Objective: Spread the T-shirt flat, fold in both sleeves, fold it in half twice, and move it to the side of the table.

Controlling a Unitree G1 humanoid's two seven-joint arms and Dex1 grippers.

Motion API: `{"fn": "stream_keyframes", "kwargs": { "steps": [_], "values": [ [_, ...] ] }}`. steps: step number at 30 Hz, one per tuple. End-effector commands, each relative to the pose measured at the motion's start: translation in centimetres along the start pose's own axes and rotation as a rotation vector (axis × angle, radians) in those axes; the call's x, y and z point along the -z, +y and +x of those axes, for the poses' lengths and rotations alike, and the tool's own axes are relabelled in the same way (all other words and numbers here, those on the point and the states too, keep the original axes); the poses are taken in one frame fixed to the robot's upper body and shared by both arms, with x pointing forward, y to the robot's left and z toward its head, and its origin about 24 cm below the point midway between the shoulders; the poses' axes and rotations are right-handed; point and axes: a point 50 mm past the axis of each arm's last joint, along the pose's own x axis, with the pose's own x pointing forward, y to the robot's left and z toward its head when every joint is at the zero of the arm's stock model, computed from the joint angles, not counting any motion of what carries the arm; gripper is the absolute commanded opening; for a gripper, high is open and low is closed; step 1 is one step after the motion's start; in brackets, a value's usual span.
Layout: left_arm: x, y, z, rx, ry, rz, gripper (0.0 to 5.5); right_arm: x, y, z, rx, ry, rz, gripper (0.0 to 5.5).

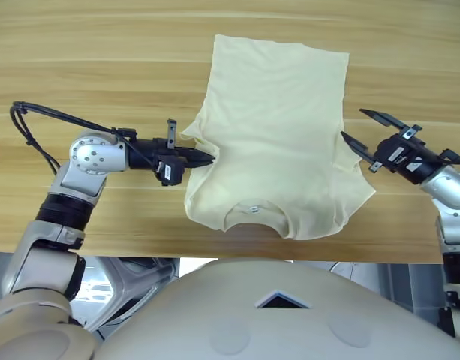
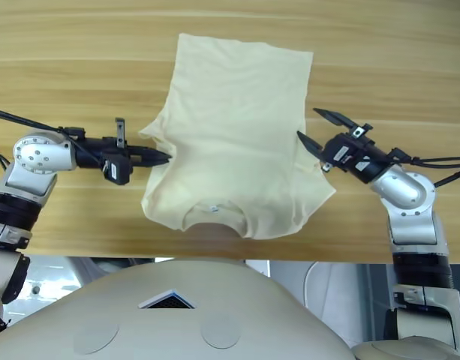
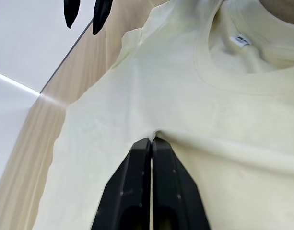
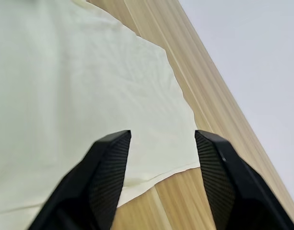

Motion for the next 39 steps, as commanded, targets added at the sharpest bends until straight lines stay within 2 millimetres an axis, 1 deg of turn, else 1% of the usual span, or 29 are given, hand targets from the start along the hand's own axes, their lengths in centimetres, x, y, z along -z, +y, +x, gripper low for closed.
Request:
{"fn": "stream_keyframes", "kwargs": {
  "steps": [1,6,11,17,23,27,39],
  "values": [
    [-0.2,0.7,0.2,-0.011,-0.012,0.033,0.01,0.1,0.3,0.2,0.000,-0.003,0.010,2.48],
    [-0.5,1.4,0.5,-0.048,-0.043,0.044,0.01,0.1,0.4,0.3,0.000,-0.007,0.015,2.48],
    [-0.9,2.1,1.4,-0.093,-0.084,0.050,0.01,0.1,0.5,0.4,0.000,-0.010,0.019,2.48],
    [0.1,1.4,3.1,-0.055,-0.067,0.034,0.01,0.0,0.6,0.6,-0.004,-0.016,0.019,2.48],
    [1.0,1.0,3.9,-0.041,-0.047,0.021,0.01,-0.1,0.7,0.8,-0.005,-0.022,0.023,2.48],
    [1.6,0.2,4.5,-0.011,-0.031,0.003,0.01,-0.1,0.8,1.0,-0.006,-0.025,0.023,2.48],
    [1.0,0.4,5.6,-0.082,-0.117,-0.031,0.01,-0.2,0.8,1.3,-0.005,-0.032,0.026,2.48]
  ]
}}
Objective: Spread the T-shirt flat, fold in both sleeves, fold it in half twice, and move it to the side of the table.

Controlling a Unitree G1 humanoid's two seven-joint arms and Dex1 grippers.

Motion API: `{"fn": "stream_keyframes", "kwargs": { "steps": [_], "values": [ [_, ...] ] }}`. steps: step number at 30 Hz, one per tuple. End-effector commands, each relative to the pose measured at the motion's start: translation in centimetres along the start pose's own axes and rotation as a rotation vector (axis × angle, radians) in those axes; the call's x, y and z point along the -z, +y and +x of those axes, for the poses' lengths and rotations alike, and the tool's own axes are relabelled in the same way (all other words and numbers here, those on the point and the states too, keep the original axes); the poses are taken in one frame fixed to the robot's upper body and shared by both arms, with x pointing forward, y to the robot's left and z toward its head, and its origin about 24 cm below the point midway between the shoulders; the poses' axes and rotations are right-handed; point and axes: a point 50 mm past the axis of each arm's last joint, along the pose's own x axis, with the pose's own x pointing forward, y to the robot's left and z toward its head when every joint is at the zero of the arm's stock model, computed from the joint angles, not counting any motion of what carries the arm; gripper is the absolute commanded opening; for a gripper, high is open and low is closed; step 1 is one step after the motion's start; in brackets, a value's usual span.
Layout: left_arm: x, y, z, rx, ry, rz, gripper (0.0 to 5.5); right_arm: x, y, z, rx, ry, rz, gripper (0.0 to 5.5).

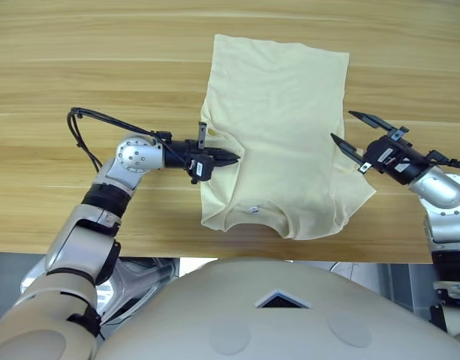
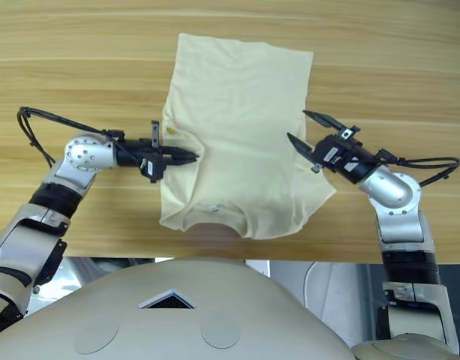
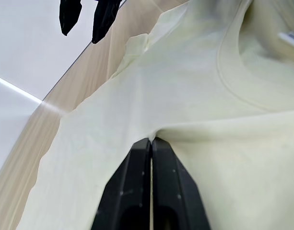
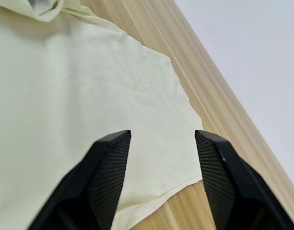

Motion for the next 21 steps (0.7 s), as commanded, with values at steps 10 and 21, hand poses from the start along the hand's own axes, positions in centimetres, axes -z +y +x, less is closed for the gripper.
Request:
{"fn": "stream_keyframes", "kwargs": {
  "steps": [10,21],
  "values": [
    [-0.4,0.7,1.3,-0.074,-0.082,-0.076,1.34,-0.1,-0.2,0.3,-0.014,-0.012,-0.013,2.48],
    [-1.1,4.2,-0.6,-0.361,-0.175,-0.120,3.06,0.3,-3.3,-3.1,0.080,0.095,-0.118,2.48]
  ]
}}
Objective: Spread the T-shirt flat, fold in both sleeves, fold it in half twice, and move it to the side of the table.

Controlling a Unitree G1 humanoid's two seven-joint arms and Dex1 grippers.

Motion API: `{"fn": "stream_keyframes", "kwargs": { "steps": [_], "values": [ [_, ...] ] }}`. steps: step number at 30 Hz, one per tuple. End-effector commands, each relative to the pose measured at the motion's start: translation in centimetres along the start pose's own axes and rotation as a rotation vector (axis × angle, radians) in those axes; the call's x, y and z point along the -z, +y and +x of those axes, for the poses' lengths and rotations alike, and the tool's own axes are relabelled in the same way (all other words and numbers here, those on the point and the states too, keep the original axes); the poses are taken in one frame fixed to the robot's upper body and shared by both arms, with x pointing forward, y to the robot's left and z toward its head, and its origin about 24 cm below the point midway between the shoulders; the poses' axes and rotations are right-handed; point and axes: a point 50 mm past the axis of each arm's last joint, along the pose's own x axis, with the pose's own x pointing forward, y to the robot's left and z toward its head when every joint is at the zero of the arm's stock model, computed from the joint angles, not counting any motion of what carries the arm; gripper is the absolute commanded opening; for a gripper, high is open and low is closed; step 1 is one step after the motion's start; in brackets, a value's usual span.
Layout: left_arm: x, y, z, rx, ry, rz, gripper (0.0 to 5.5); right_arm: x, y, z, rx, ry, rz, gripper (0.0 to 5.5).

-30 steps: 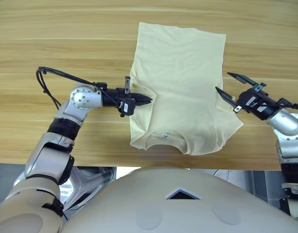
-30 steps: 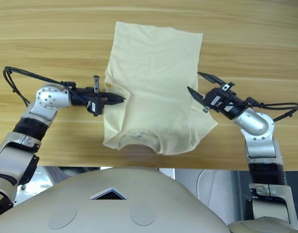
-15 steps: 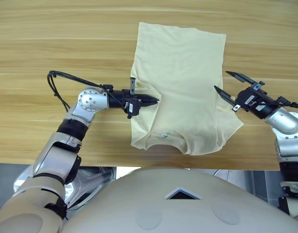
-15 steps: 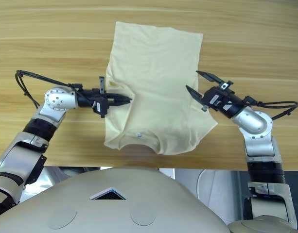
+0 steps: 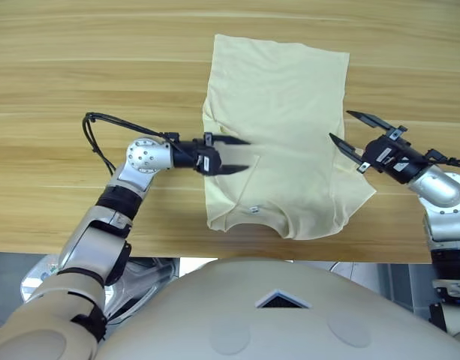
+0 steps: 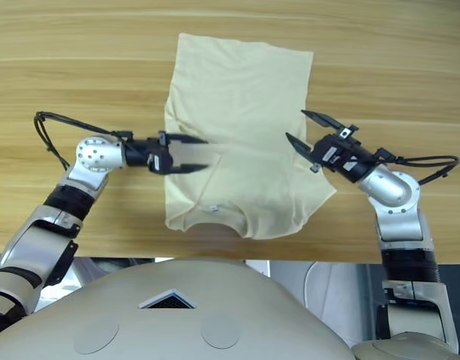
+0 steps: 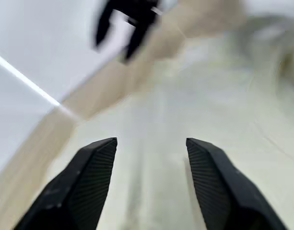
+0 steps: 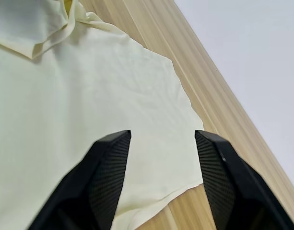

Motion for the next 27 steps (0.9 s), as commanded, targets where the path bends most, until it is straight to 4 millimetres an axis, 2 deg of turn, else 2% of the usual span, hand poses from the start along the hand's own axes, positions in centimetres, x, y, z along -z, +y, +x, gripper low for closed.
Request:
{"fn": "stream_keyframes", "kwargs": {
  "steps": [1,3,6,8,10,12,16,22,27],
  "values": [
    [-1.0,3.3,-1.8,-0.193,-0.050,0.002,3.29,0.3,-4.4,-5.3,0.099,0.167,-0.164,2.48],
    [-1.2,3.6,-2.7,-0.216,-0.047,0.011,3.41,0.1,-5.7,-8.9,0.069,0.312,-0.262,2.48],
    [-1.7,4.0,-3.7,-0.260,-0.053,0.023,3.41,-0.3,-5.6,-13.1,-0.016,0.469,-0.321,2.48],
    [-1.9,4.0,-4.3,-0.282,-0.048,0.031,3.41,-0.4,-4.6,-14.5,-0.100,0.526,-0.314,2.48],
    [-1.8,3.7,-4.8,-0.274,-0.029,0.030,3.41,0.1,-2.1,-15.1,-0.244,0.564,-0.285,2.48],
    [-1.8,3.4,-5.2,-0.273,-0.014,0.026,3.41,0.3,-0.1,-14.5,-0.343,0.542,-0.255,2.48],
    [-1.9,3.4,-5.2,-0.272,-0.018,0.027,3.41,0.9,3.2,-11.3,-0.414,0.418,-0.194,2.48],
    [-2.1,3.5,-5.1,-0.269,-0.028,0.032,3.41,2.4,4.4,-8.4,-0.425,0.365,-0.165,2.48],
    [-2.1,3.2,-4.6,-0.252,-0.039,0.035,3.41,3.3,4.6,-7.8,-0.419,0.369,-0.151,2.48]
  ]
}}
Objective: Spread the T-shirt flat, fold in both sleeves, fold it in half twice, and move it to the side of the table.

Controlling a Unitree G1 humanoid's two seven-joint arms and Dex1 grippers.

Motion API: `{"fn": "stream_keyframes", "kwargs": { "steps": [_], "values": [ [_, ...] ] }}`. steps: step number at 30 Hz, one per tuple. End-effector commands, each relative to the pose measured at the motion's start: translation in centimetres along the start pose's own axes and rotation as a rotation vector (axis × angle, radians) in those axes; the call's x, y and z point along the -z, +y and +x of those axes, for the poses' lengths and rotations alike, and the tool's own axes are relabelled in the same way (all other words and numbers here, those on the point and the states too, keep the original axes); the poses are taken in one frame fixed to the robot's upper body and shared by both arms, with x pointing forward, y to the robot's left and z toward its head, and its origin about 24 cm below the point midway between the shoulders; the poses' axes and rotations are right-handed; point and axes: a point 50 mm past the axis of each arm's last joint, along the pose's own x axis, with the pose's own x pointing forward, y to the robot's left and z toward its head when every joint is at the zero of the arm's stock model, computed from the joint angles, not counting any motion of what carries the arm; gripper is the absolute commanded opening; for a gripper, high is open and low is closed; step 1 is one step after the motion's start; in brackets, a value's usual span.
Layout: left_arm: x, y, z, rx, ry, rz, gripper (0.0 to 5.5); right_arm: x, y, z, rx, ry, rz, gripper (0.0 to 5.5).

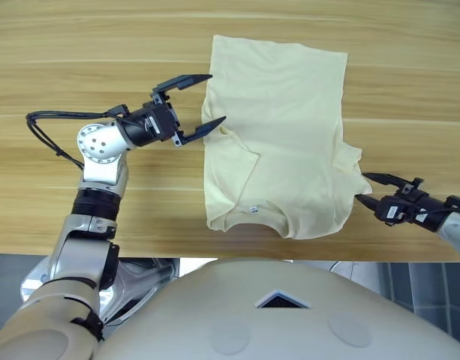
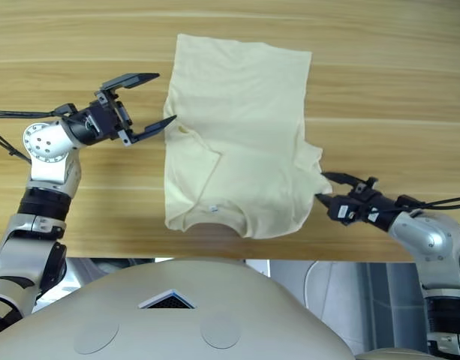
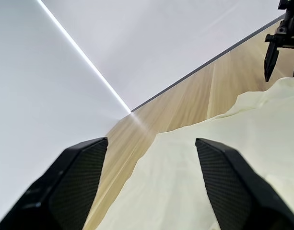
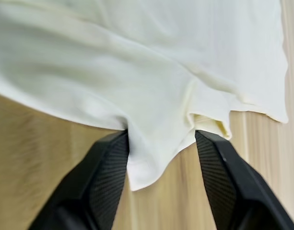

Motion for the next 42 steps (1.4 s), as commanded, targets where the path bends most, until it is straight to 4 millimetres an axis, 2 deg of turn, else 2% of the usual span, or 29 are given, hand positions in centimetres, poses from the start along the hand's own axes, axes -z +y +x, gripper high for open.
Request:
{"fn": "stream_keyframes", "kwargs": {
  "steps": [1,9,21,27,31,35,42],
  "values": [
    [-0.1,-0.3,0.3,0.038,-0.004,0.007,3.41,1.0,1.3,0.3,-0.067,0.044,0.028,2.48],
    [-0.1,-0.3,0.3,0.040,-0.003,0.015,3.41,1.8,1.3,-0.2,-0.078,0.083,0.029,2.48],
    [-0.1,-0.3,0.4,0.036,-0.008,0.025,3.44,1.6,1.4,-0.1,-0.085,0.075,0.027,0.04],
    [-0.1,-0.4,0.4,0.030,-0.010,0.026,3.44,0.9,-0.4,-1.2,0.015,0.052,-0.007,0.01],
    [0.0,-0.5,0.6,0.032,-0.013,0.022,3.44,-0.5,-2.2,-1.6,0.094,0.012,-0.056,0.01],
    [0.0,-0.6,0.7,0.032,-0.016,0.021,3.44,-1.6,-3.0,-1.8,0.111,-0.010,-0.089,0.01],
    [0.1,-0.9,0.8,0.029,-0.017,0.013,3.44,-3.6,-3.8,-0.6,0.110,-0.084,-0.148,0.01]
  ]
}}
